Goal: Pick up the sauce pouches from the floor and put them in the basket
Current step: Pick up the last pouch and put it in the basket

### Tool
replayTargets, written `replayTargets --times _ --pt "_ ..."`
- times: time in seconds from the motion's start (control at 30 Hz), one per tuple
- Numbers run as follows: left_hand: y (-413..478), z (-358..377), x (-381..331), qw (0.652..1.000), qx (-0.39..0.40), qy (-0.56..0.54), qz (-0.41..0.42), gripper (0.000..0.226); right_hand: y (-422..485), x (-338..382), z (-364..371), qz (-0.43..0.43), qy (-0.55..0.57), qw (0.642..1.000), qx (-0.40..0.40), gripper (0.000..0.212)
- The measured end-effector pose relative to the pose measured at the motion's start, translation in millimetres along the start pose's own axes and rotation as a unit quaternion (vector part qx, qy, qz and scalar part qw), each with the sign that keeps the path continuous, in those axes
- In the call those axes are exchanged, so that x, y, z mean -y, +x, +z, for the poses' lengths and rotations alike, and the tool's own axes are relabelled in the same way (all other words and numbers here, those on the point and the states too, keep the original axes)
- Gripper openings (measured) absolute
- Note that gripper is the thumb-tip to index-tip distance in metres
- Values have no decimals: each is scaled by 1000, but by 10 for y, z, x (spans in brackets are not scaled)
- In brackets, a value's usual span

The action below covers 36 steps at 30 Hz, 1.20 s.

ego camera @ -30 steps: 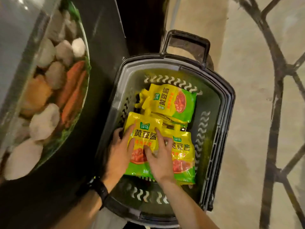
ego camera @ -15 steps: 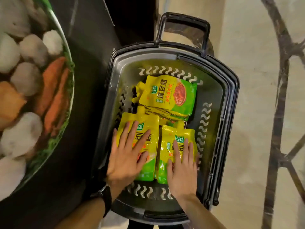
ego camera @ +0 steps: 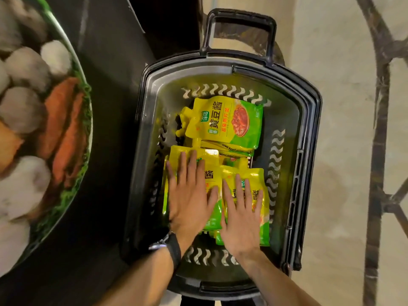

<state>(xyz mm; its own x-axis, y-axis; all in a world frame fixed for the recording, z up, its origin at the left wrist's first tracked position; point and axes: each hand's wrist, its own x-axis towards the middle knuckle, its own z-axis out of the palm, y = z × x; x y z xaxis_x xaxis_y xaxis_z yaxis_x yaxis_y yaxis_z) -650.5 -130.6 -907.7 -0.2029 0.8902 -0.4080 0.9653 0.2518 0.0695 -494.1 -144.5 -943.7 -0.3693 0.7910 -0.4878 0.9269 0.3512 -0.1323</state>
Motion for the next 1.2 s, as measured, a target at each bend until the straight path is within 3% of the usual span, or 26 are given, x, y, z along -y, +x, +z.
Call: replayTargets --times 0.13,0.33,0.5,0.6,0.73,1.03,1.2 --pt "-252 201 120 998 -17 9 59 61 17 -3 -54 -2 34 999 -2 66" --pt "-712 395 340 994 -77 -8 84 59 360 -179 -196 -27 62 997 -28 58" --pt "-483 171 181 998 -24 -60 18 45 180 -151 42 -23 15 999 -28 61" --pt "-161 31 -12 997 -41 -46 42 34 95 -128 74 -28 24 998 -49 61" --pt "-99 202 24 997 -17 2 80 56 67 -118 93 -19 33 998 -53 60" --pt "-512 300 239 996 -22 23 78 62 -47 -79 26 -14 62 997 -31 62" --pt "-431 220 202 997 1 3 78 62 643 -199 -689 -59 170 973 -146 53"
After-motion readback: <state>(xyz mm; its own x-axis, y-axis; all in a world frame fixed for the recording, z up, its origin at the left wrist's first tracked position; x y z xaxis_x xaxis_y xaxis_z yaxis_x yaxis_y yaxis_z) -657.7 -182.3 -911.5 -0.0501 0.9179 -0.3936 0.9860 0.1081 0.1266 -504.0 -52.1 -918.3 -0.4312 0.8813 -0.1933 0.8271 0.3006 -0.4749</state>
